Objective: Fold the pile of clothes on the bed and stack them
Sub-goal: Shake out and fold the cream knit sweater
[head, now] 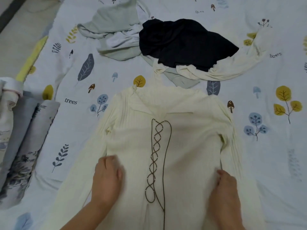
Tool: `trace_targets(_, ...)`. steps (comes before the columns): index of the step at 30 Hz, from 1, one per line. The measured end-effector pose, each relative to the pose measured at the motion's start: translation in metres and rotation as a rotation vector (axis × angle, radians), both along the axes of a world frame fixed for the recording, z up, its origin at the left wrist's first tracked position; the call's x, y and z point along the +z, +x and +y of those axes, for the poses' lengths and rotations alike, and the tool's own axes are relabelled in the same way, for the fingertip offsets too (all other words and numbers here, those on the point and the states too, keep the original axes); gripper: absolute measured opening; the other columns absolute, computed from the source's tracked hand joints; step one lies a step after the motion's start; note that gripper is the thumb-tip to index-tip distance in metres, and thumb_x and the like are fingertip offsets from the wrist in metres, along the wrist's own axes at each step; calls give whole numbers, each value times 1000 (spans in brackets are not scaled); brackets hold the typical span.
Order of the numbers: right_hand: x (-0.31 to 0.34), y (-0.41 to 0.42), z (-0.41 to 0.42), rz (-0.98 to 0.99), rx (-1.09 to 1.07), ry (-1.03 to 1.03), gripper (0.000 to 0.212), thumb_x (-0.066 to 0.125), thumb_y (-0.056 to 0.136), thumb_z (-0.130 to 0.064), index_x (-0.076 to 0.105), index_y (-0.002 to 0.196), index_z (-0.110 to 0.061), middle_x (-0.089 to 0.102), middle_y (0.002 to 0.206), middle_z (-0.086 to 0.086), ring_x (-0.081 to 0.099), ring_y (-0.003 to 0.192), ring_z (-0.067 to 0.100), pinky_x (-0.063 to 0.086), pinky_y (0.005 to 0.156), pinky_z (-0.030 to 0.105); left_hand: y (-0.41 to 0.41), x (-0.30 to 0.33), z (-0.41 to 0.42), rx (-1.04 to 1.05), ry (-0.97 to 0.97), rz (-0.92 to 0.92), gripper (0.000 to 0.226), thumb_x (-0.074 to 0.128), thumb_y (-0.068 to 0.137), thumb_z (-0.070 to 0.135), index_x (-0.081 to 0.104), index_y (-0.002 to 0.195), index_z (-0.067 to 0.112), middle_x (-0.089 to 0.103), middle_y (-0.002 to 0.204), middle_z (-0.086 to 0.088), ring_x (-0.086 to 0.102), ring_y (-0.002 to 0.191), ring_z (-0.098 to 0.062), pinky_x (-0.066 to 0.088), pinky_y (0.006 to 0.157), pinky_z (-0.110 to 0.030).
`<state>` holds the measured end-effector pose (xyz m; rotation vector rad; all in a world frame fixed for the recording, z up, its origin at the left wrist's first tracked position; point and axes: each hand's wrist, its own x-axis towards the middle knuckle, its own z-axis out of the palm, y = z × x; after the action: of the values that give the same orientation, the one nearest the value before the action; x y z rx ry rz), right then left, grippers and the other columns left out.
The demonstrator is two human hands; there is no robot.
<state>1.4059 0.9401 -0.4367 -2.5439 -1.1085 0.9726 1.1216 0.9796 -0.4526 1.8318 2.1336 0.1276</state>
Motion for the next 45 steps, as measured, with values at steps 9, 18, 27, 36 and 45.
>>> trace_targets(9,3,-32,-80,96,-119,-212,52,51,92,-25,32,139,-19,49,131,19,50,117,33,37,94,37,-29,1,-75,308,-252,-158,37,52,92,13,48,128,3,63,112,-21,58,104,-38,40,84,-39)
trace_targets(18,10,-12,-146,-241,46,-299,39,40,95,-27,48,132,-17,53,122,19,53,107,35,41,90,40,-67,5,-104,319,-238,-112,31,52,93,22,50,122,12,64,113,-15,59,102,-37,39,84,-42)
trace_targets(27,8,-31,-151,-289,435,-267,19,73,40,-30,66,47,-14,59,50,13,58,39,30,44,37,35,-66,2,-120,251,-375,-5,43,58,86,17,53,127,5,61,116,-21,60,102,-41,43,86,-43)
trace_targets(36,13,-55,-37,-360,492,56,69,33,97,-45,-5,150,-21,-9,158,10,-7,146,25,7,116,37,5,10,-47,-411,119,16,48,62,79,20,58,121,-2,52,129,-29,56,113,-46,48,85,-53)
trace_targets(45,-52,-66,9,-350,789,10,61,12,97,-52,-28,137,-28,-32,146,-5,-21,143,18,-14,113,40,7,-43,-5,-472,-204,91,61,19,98,51,-20,141,34,-30,146,8,-30,135,-14,-11,113,-35)
